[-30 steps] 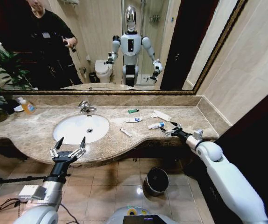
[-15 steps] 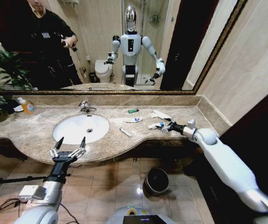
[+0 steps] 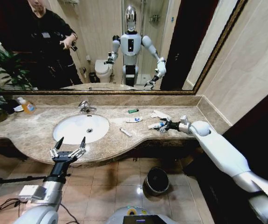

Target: Pick up the trash from the sink and place it in the trash bin.

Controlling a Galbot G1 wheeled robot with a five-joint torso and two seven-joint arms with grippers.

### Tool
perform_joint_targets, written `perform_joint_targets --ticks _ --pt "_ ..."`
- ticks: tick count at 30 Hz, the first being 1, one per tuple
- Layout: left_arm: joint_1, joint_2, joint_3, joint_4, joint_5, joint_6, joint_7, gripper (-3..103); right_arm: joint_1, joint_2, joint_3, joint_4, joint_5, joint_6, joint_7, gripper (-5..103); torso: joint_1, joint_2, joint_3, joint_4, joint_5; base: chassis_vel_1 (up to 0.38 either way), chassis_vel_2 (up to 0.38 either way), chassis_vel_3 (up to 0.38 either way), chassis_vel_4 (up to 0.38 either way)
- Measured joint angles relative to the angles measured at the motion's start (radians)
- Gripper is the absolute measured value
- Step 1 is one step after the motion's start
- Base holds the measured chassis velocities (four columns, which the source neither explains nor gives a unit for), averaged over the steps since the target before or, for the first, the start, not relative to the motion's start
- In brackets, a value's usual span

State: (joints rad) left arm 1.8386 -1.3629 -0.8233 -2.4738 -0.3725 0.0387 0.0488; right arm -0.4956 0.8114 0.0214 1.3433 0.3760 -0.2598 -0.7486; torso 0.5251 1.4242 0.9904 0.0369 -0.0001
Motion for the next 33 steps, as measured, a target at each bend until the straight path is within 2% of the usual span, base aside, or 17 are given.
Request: perform_joint_targets --ticks 7,11,14,16,17,18,21,23,24,26,27,29,33 --pt "0.000 0.000 0.000 0.000 0.000 0.000 0.000 100 0.012 0.001 -0.027 -0.001 -0.022 -0.015 0.005 102 0.000 0.000 0.000 -0.0001 0.0001 0.000 0.000 0.000 0.000" --pt "0.000 0.000 0.000 0.000 0.000 0.000 0.000 100 0.012 0.001 -0.028 0.002 -0.022 -0.027 0.004 94 0.000 0.000 0.000 -0.0001 0.0001 0.000 0.000 0.000 0.000" --pt "0.000 0.000 0.000 0.000 0.000 0.000 0.000 100 0.008 -0.003 -0.026 0.007 -0.021 -0.041 0.005 79 0.000 0.000 0.000 -0.0001 0.0001 0.000 0.000 0.000 0.000" --pt "0.000 0.000 0.000 0.000 0.000 0.000 0.000 100 0.006 -0.004 -0.024 0.007 -0.021 -0.041 0.007 79 0.000 0.000 0.000 -0.0001 0.0001 0.000 0.000 0.000 0.000" --pt "0.000 0.000 0.000 0.000 0.000 0.000 0.000 100 0.003 -0.007 -0.022 0.008 -0.021 -0.041 0.009 68 0.000 0.000 0.000 -0.0001 0.0002 0.000 0.000 0.000 0.000" --pt "0.000 0.000 0.000 0.000 0.000 0.000 0.000 100 0.000 -0.009 -0.021 0.010 -0.022 -0.041 0.010 62 0.000 0.000 0.000 -0.0001 0.0001 0.000 0.000 0.000 0.000" --pt "0.000 0.000 0.000 0.000 0.000 0.000 0.000 100 -0.004 -0.012 -0.020 0.013 -0.025 -0.041 0.013 57 0.000 0.000 0.000 -0.0001 0.0002 0.000 0.000 0.000 0.000" --pt "0.000 0.000 0.000 0.000 0.000 0.000 0.000 100 -0.007 -0.015 -0.017 0.017 -0.030 -0.040 0.014 46 0.000 0.000 0.000 -0.0001 0.0001 0.000 0.000 0.000 0.000" --pt "0.000 0.000 0.000 0.000 0.000 0.000 0.000 100 -0.007 -0.015 -0.017 0.017 -0.030 -0.040 0.014 46 0.000 0.000 0.000 -0.0001 0.0001 0.000 0.000 0.000 0.000" --pt "0.000 0.000 0.000 0.000 0.000 0.000 0.000 100 -0.011 -0.017 -0.016 0.023 -0.031 -0.039 0.019 35 0.000 0.000 0.000 -0.0001 0.0001 0.000 0.000 0.000 0.000" --pt "0.000 0.000 0.000 0.000 0.000 0.000 0.000 100 -0.011 -0.017 -0.016 0.023 -0.031 -0.039 0.019 35 0.000 0.000 0.000 -0.0001 0.0001 0.000 0.000 0.000 0.000" --pt "0.000 0.000 0.000 0.000 0.000 0.000 0.000 100 -0.016 -0.017 -0.013 0.027 -0.031 -0.039 0.026 25 0.000 0.000 0.000 -0.0001 0.0001 0.000 0.000 0.000 0.000" --pt "0.000 0.000 0.000 0.000 0.000 0.000 0.000 100 -0.034 -0.017 0.002 0.038 -0.031 -0.038 0.034 15 0.000 0.000 0.000 -0.0001 0.0000 0.000 0.000 0.000 0.000"
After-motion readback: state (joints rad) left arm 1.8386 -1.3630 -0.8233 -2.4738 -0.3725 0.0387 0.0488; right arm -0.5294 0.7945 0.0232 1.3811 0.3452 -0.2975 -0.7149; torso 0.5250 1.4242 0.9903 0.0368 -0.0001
